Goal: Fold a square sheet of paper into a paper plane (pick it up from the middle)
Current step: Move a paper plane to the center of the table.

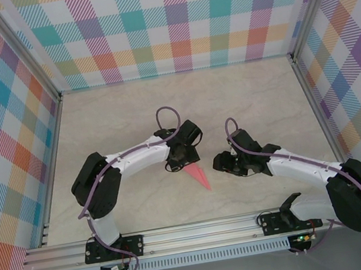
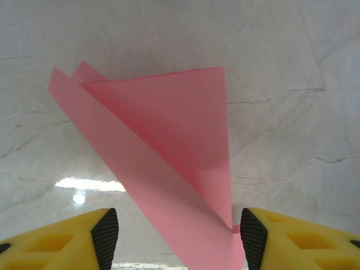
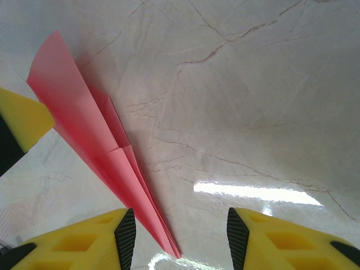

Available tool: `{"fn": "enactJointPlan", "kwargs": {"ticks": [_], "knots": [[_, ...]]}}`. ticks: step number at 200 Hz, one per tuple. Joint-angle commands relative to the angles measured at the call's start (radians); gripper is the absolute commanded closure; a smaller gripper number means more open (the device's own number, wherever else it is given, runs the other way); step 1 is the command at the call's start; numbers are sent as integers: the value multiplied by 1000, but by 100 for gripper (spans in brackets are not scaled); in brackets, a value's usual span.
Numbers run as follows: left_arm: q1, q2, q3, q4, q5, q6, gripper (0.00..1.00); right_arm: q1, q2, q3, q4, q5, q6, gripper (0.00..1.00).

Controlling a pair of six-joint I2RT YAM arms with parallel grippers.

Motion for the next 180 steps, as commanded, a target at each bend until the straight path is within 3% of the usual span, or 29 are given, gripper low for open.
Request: {"fn": "enactJointPlan", "kwargs": {"ticks": [1, 63, 116, 146, 180], "knots": [[-14, 1, 13, -50, -24, -9, 43, -5, 4, 0, 7, -7, -23, 50], [-15, -63, -57, -11, -42, -6, 60, -5, 58, 29, 36, -42, -36, 50], [-12, -126, -132, 22, -52, -2, 74, -5, 112, 57, 121, -174, -108, 47], [-2, -172, -190, 66, -51, 5, 90, -4, 134, 83, 122, -227, -168, 43], [19, -196, -239, 100, -40, 17, 96, -3, 183, 113, 136, -303, -225, 42]]}}
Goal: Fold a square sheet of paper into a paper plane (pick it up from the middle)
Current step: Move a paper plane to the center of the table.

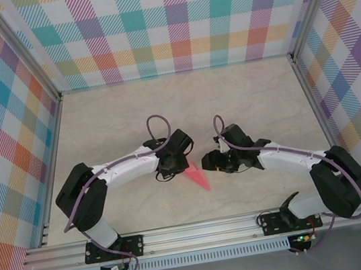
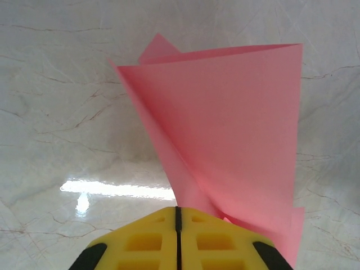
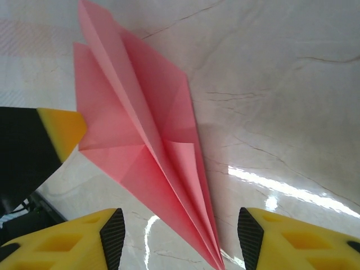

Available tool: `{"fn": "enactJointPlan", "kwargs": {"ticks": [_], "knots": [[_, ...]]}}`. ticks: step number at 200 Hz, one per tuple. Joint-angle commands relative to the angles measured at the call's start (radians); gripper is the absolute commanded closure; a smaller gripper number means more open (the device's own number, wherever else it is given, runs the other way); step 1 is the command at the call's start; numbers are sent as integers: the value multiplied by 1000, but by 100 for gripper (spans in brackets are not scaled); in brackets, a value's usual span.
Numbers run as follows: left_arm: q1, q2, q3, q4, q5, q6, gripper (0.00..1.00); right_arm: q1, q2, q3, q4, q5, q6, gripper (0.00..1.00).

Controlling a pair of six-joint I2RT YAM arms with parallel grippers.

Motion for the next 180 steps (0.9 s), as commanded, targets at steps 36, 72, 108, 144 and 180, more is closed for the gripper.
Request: {"fn": "enactJointPlan", "kwargs": {"ticks": [36, 72, 108, 144, 180], "knots": [[34, -57, -81, 64, 4, 21, 97, -1, 88, 64, 45, -124, -105, 41], [40, -68, -94, 69, 10, 30, 98, 0, 147, 108, 42, -156, -141, 42], [41, -65, -101, 75, 21, 36, 97, 10, 220, 162, 24, -200, -171, 44], [42, -67, -99, 74, 21, 36, 98, 15, 257, 171, 7, -148, -170, 44], [41, -67, -100, 72, 21, 37, 97, 24, 291, 176, 17, -191, -179, 44]]}}
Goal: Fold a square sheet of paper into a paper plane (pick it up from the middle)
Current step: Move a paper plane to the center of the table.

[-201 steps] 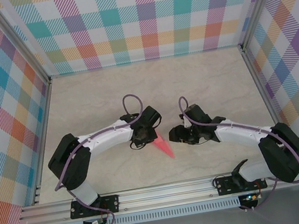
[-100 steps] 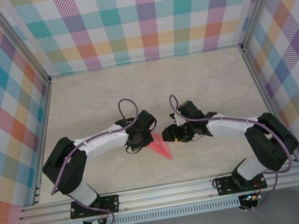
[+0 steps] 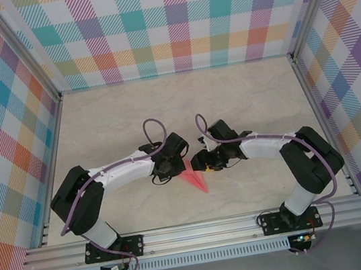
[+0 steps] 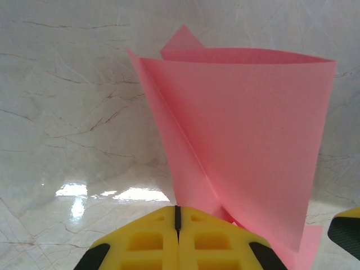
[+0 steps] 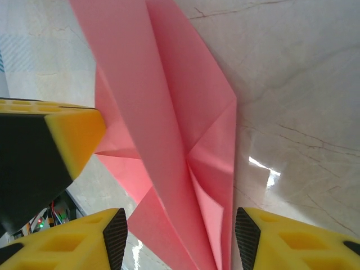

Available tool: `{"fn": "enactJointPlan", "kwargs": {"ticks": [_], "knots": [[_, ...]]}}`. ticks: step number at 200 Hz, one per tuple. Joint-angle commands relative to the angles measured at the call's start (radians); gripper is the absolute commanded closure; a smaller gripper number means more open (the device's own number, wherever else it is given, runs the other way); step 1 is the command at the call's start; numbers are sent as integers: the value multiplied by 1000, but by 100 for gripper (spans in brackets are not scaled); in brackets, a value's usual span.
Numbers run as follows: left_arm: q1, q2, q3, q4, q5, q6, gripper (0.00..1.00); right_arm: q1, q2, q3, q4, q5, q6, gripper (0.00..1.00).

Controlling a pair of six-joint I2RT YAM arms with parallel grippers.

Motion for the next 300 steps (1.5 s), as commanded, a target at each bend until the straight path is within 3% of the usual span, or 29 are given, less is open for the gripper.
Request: {"fn": "enactJointPlan", "kwargs": {"ticks": [1, 44, 117, 212, 300], "knots": [[13, -28, -16, -2, 6, 10, 97, 13, 27, 26, 1, -36, -30, 44], [14, -28, -15, -2, 5, 10, 98, 40, 11, 22, 29, -89, -41, 45], [15, -29, -12, 4, 7, 8, 98, 86, -17, 23, -7, -2, -89, 45], [14, -30, -14, 6, 10, 6, 98, 144, 15, 58, -34, 147, -141, 65], [15, -39, -11, 0, 9, 9, 97, 177, 69, 107, -83, 231, -159, 71]]}}
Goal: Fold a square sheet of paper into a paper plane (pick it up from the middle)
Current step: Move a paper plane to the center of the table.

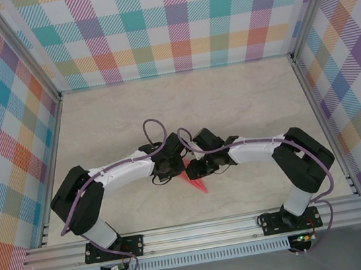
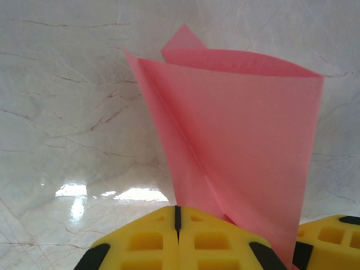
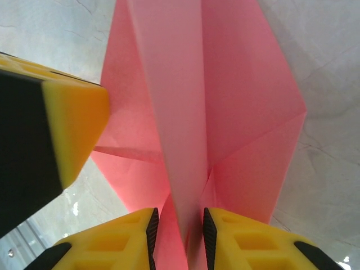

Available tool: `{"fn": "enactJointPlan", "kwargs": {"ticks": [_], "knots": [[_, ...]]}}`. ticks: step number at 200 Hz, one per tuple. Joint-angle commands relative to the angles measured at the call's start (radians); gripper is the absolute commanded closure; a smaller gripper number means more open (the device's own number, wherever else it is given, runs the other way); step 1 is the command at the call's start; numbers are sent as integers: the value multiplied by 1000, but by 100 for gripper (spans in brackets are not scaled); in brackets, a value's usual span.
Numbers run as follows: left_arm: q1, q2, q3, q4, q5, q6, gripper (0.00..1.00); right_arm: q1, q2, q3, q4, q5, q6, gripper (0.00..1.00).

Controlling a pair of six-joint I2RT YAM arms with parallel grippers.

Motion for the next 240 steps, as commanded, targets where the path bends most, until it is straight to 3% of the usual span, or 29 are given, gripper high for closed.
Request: {"fn": "enactJointPlan", "kwargs": {"ticks": [1, 35, 94, 194, 240], "knots": [[15, -37, -9, -4, 9, 9, 97, 14, 21, 34, -35, 34, -32, 71], [15, -37, -7, -4, 8, 9, 97, 32, 42, 53, -61, 70, -45, 73], [16, -34, 0, -9, 6, 11, 98, 34, 12, 59, -68, 45, -48, 65], [16, -47, -7, 4, 13, 11, 95, 62, 63, 80, -102, 150, -46, 77], [17, -89, -16, 15, 20, 15, 90, 72, 45, 104, -142, 202, -25, 87]]}}
